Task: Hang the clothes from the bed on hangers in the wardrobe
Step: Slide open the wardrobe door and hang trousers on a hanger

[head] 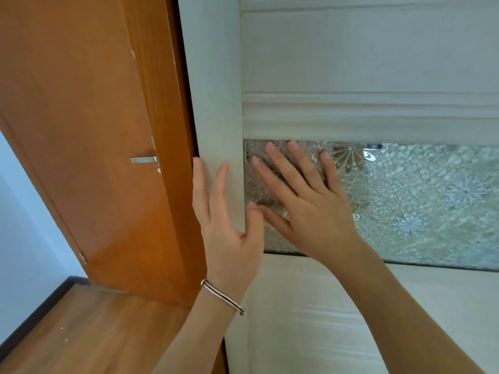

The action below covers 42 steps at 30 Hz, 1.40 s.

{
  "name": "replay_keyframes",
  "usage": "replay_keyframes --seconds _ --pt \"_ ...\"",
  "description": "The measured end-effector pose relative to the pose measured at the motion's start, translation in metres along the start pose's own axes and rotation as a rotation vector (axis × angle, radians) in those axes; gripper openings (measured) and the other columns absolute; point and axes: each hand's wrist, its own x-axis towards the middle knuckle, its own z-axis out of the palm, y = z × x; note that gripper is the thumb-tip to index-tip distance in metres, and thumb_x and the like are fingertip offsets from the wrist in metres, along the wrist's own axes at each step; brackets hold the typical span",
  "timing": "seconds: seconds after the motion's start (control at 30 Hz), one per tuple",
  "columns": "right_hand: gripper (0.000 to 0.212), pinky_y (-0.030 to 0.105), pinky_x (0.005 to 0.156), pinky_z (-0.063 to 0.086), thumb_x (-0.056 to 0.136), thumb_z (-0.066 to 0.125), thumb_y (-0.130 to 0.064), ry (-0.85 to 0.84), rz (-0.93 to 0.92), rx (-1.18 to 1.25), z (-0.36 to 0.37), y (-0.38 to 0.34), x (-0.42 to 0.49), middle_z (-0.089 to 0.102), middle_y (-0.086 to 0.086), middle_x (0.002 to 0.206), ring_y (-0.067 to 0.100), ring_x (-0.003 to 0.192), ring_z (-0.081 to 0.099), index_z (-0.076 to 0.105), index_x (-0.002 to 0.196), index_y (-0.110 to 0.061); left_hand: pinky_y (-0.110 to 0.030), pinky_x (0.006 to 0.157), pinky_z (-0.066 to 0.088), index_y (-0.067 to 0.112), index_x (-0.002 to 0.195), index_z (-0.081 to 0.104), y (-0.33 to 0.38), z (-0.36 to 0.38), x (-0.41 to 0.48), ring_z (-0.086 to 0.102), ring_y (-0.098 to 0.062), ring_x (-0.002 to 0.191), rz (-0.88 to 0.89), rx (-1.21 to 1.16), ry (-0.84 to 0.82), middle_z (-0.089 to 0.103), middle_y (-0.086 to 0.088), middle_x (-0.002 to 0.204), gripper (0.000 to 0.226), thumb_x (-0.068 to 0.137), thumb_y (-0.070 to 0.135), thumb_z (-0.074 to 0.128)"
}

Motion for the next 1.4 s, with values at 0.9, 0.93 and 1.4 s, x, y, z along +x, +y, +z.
replay_keyframes --seconds 0.9,0.93,1.4 --pt "0.083 0.043 0.112 0.028 0.080 0.032 -0.071 -0.238 0.628 0.056 -0.077 0.089 -0.090 0.029 -0.004 0.151 0.018 0.142 0.021 0.016 0.144 -0.020 -0.008 0.100 0.035 0.034 0.138 0.018 0.097 0.093 -0.010 0.039 0.005 0.114 0.042 -0.497 -0.659 0.028 0.031 0.108 0.071 0.071 0.039 0.039" --pt "0.083 0.040 0.113 0.028 0.081 0.026 -0.073 -0.249 0.674 0.054 -0.079 0.093 -0.095 0.030 -0.002 0.151 0.017 0.141 0.022 0.014 0.144 -0.020 -0.008 0.102 0.033 0.030 0.141 0.019 0.104 0.104 -0.012 0.037 0.006 0.115 0.080 -0.503 -0.697 0.028 0.029 0.110 0.071 0.073 0.037 0.039" --pt "0.092 0.023 0.109 0.024 0.084 0.056 -0.050 -0.297 1.032 0.067 -0.109 0.218 -0.152 0.002 -0.023 0.153 0.002 0.143 0.007 -0.007 0.148 -0.028 0.000 0.096 0.016 0.030 0.145 0.019 0.193 0.239 -0.046 0.029 -0.002 0.135 0.313 -0.537 -0.979 0.011 0.009 0.154 0.061 0.093 0.015 0.048"
